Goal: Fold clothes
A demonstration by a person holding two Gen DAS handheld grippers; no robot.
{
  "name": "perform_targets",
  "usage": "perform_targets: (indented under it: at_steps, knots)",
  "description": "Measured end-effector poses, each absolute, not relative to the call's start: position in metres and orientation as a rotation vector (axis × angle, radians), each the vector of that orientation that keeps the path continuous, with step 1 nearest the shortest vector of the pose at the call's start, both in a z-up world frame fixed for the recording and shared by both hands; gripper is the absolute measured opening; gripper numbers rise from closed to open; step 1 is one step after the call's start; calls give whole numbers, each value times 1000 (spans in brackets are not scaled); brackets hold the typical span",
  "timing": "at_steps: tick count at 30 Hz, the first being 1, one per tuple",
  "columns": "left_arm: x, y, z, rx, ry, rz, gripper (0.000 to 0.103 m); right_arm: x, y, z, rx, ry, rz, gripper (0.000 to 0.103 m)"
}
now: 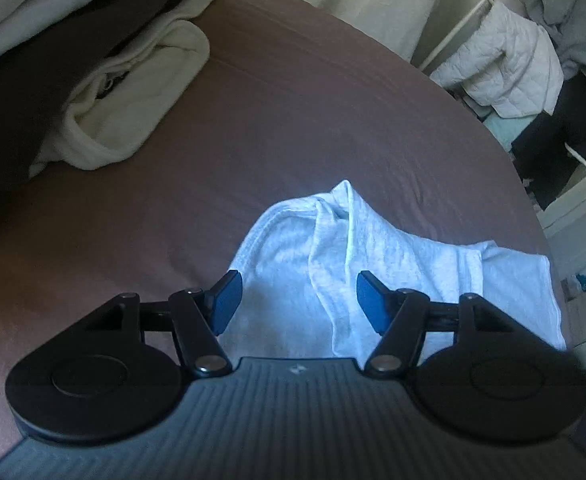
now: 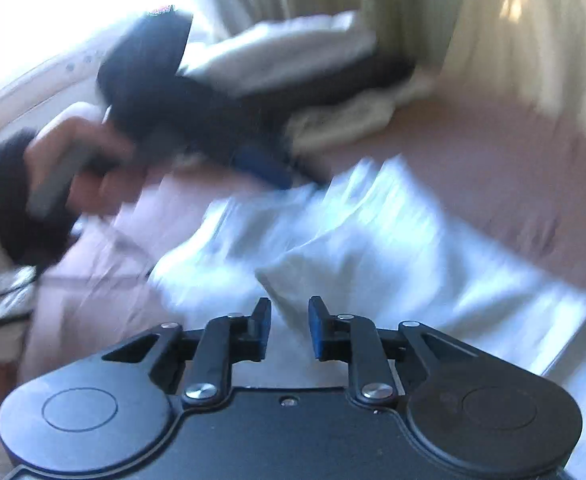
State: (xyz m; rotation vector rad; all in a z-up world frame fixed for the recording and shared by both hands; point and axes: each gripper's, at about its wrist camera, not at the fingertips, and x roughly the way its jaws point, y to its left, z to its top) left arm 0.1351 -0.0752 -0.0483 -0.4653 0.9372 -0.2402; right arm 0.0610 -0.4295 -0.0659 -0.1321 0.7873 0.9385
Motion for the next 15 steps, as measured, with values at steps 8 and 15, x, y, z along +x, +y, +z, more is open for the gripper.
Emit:
perform_targets:
  at_steps: [8,15]
  knots:
    - [154,-74,-52,-558,895,-313,63,94,-550,-51,493,722,661,70]
    - [172,-109,-41,-418,906,-273,62,140,-560,-80,479,881,448,70]
